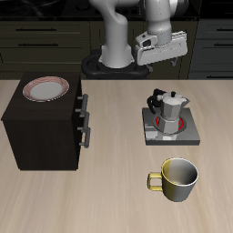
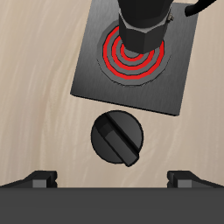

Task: Place moka pot on the flat stove and turn off the stove

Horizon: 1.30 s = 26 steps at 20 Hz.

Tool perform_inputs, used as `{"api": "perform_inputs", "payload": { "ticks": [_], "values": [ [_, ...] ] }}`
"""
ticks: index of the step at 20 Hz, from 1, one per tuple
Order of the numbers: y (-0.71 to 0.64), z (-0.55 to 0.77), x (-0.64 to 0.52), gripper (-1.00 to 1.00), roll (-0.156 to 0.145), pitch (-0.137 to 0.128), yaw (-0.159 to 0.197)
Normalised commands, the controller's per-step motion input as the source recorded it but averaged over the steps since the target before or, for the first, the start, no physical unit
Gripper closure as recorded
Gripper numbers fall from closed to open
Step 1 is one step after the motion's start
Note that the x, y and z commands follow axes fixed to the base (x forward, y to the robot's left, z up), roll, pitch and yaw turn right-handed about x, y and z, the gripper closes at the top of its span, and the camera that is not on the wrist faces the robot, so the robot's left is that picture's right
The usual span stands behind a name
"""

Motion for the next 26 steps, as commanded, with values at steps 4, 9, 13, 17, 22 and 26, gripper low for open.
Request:
{"api": "perform_inputs", "payload": {
  "ticks": [4,9,13,17,22,26],
  "values": [
    [-0.09,-0.04,0.01,-1.00,-0.023,0.024,0.031],
    [0.02,-0.17,0.00,-1.00,0.018,0.040,0.069],
    [0.12,-0.19,-0.05,-1.00,0.043,0.022,0.081],
    [0.03,-0.12,0.01,-1.00,0.019,0.027,0.040],
    [-0.06,-0.09,0.07,-1.00,-0.010,0.013,0.010],
    [-0.04,-0.13,0.04,-1.00,-0.009,0.012,0.012]
  ]
}}
